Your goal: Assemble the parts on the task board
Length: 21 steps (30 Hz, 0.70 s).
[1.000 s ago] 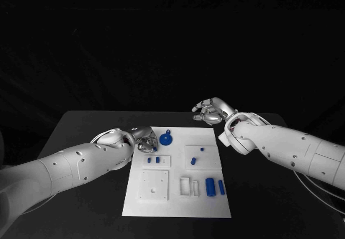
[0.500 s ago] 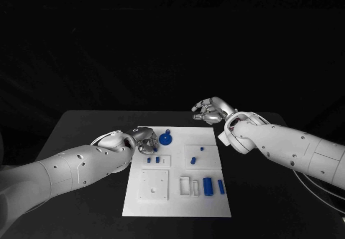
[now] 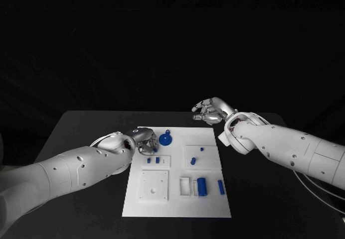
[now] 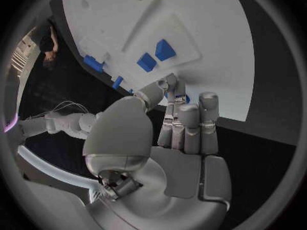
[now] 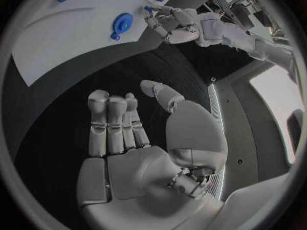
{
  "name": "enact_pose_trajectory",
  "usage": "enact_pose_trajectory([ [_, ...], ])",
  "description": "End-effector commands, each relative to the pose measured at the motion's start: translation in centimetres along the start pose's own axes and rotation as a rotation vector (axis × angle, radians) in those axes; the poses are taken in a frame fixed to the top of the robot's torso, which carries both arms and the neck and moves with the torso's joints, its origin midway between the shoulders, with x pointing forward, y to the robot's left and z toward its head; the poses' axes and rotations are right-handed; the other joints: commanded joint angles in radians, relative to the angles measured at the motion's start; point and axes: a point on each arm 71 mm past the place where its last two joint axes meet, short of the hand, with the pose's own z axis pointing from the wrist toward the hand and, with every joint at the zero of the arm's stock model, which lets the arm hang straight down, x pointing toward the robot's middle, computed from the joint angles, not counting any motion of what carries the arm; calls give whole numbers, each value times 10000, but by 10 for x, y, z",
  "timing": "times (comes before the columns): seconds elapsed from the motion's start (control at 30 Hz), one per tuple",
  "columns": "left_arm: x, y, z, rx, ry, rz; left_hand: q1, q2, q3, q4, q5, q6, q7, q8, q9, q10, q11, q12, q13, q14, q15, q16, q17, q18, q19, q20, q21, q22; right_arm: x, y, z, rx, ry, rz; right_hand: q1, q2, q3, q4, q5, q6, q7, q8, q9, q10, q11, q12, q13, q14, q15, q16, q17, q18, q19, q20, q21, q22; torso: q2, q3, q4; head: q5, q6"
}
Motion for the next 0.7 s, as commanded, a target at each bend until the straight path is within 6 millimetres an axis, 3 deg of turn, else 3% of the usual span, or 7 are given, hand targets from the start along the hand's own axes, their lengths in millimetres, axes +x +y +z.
enact_pose_trajectory([
  [0.03,3,-5,1,205,77,20,17,-133,61,-5,18,16,79,-15,-28,81,92,-67,-23,-21,-54,26,-12,814,15,-110,37,10,0,1,0,-137,72,-70,-27,-40,-6,73,32,-12,61,56,-16,69,-19,-4,-14,44,-33,-27,14,999,50,23,-5,183,-7,-3,6,2,-1],
  [0.2,3,-4,1,164,102,-67,122,-395,65,-43,-127,-468,256,-274,-181,-238,219,-284,-92,-52,66,-4,-35,796,-33,-81,-3,8,0,1,0,-134,68,-73,-27,-42,-6,72,32,-12,61,55,-16,69,-19,-4,-16,43,-33,-28,14,999,49,23,-5,183,-6,0,5,5,-2],
  [0.33,2,-3,0,150,-28,-123,256,-598,60,-45,-157,-1174,513,-632,-385,-537,347,-463,-160,-77,191,-18,-49,829,-53,26,-26,12,0,1,0,-132,64,-76,-27,-44,-7,71,32,-13,61,55,-16,68,-19,-4,-17,43,-33,-29,15,999,49,23,-5,183,-5,-1,5,6,-2],
  [0.43,1,-2,0,121,-117,-148,308,-691,44,-38,-164,-1542,434,-799,-491,-700,408,-509,-197,-87,250,-17,-54,858,-52,86,-35,13,0,0,0,-123,55,-81,-27,-46,-7,70,32,-15,61,54,-17,67,-19,-4,-18,42,-33,-29,15,999,48,23,-6,183,-3,0,1,15,-3],
  [0.7,-1,1,-1,53,-378,-179,362,-810,21,-25,-173,-1825,398,-892,-573,-801,448,-487,-215,-102,290,-24,-65,905,-51,142,-55,12,-1,-1,-1,-102,54,-92,-28,-52,-9,67,31,-19,62,52,-18,64,-18,-5,-21,40,-32,-31,15,999,46,23,-7,183,-5,-2,2,3,4],
])
